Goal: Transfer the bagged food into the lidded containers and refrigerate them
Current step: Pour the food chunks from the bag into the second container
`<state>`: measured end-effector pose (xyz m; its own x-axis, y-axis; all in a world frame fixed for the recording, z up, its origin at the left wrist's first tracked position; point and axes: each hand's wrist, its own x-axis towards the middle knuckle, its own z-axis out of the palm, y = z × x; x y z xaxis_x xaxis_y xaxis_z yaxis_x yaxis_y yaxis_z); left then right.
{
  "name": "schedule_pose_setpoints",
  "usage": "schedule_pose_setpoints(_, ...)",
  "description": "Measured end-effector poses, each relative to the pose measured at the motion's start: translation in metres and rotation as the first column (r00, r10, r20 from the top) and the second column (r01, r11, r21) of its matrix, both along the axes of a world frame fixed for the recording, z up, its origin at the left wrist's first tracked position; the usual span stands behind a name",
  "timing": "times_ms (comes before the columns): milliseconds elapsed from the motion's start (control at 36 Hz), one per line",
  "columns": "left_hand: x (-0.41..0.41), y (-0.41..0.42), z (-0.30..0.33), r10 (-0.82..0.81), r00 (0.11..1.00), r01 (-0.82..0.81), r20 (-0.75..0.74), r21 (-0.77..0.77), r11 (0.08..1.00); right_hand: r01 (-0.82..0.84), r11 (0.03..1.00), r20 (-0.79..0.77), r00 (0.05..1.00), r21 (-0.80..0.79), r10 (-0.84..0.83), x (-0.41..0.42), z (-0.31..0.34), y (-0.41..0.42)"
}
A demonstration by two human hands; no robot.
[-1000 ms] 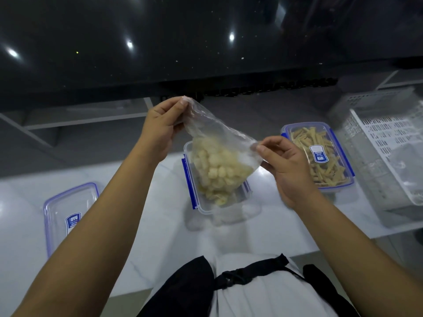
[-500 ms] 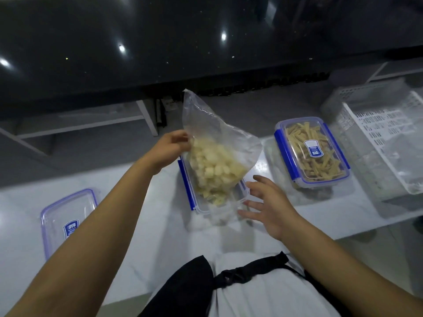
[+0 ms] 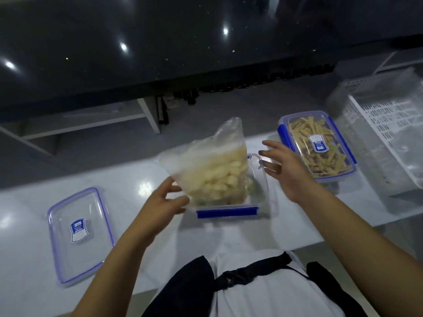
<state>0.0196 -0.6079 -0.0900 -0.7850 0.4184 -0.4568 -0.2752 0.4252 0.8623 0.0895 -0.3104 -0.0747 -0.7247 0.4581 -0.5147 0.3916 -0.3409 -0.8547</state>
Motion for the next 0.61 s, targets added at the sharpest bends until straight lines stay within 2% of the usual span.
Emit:
schedule_pose_setpoints(56,0.012,-0.007,0.000,-0.062,0.998,0.063,0.029,-0.008,0.998,-0.038,0.994,0.019,0.999,0.103,0.037,-0.006,0.002,0.005)
schedule_pose_setpoints(111,0.019,-0.010,0.003,-0.083,0.996,0.083,0.041,0.002,0.997,-0.026,0.957,-0.001,1.000,0.290,0.028,-0.010,0.006,0.008)
schedule_pose_setpoints(167,0.022,-0.010,0.007,-0.043,0.999,0.043,-0.019,0.016,0.999,-0.040,0.919,-0.070,0.995,0.393,0.074,-0.018,0.013,0.008)
schedule_pose_setpoints(250,0.019,-0.008,0.013,0.031,0.992,-0.020,-0.121,0.090,0.996,-0.280,0.903,-0.047,0.949,0.326,0.311,-0.034,0.026,0.009)
schedule_pose_setpoints(333,0.009,0.000,0.018,0.035,0.990,-0.016,-0.135,0.142,0.990,-0.525,0.788,0.104,0.847,0.323,0.522,-0.048,0.028,0.007)
schedule_pose_setpoints(361,0.005,0.003,0.019,0.054,0.989,-0.033,-0.139,0.153,0.988,-0.521,0.780,0.110,0.848,0.347,0.518,-0.051,0.026,0.005)
schedule_pose_setpoints(444,-0.003,0.012,0.023,0.148,0.978,-0.116,-0.149,0.208,0.971,-0.346,0.864,-0.007,0.927,0.366,0.375,-0.052,0.017,0.002)
schedule_pose_setpoints(528,-0.008,0.016,0.023,0.284,0.958,-0.255,-0.035,0.345,0.903,-0.224,0.948,-0.163,0.951,0.225,0.263,-0.038,0.013,0.002)
schedule_pose_setpoints(611,-0.009,0.019,0.021,0.302,0.952,-0.292,0.052,0.452,0.843,-0.117,0.981,-0.291,0.944,0.152,0.158,-0.016,0.014,0.007)
